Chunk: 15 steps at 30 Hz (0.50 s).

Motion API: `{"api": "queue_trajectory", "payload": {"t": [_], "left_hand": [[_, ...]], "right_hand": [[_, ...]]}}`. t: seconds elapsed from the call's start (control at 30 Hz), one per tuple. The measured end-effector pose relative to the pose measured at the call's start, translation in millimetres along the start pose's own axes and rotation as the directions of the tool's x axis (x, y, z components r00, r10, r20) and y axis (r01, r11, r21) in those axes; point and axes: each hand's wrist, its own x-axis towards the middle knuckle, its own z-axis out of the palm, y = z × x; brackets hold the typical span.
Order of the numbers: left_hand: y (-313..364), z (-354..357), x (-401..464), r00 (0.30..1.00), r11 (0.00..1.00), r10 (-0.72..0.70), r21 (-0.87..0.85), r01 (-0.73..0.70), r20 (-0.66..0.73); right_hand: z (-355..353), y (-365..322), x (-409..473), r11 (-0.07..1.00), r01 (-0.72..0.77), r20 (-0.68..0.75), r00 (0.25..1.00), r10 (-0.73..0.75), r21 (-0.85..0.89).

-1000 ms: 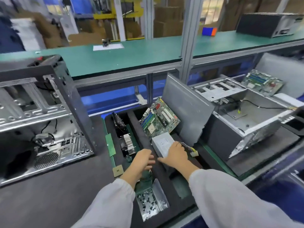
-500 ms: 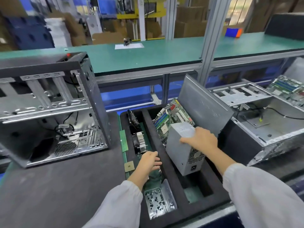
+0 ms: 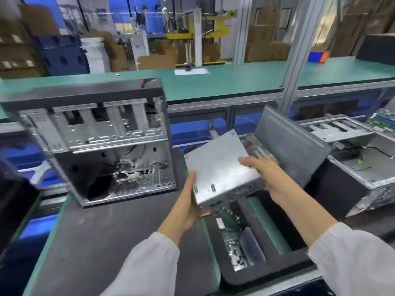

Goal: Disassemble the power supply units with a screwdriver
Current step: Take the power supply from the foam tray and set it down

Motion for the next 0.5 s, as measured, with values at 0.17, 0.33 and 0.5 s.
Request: {"api": "queue_trajectory", "payload": {"t": [0.17, 0.33, 0.5], "left_hand": [[42.5, -86.8, -62.1, 0.98, 0.995, 0.056, 0.087, -0.039, -0.193], [57.6, -166.8, -127.2, 0.922, 0.968, 0.1, 0.25, -0.003, -0.375], [50.6, -209.8, -166.8, 0.876, 0.953, 0.126, 0.303, 0.024, -0.465]], "right_hand": [[99.4, 28.9, -8.3, 0.983, -0.162, 0.275, 0.952, 0.132, 0.091], [194.5, 63.0, -23.4, 0.93, -0.317, 0.467, 0.861, 0.2, 0.186], [248.1, 81.4, -41.1, 0.899, -0.397, 0.529, 0.812, 0.249, 0.186]]}}
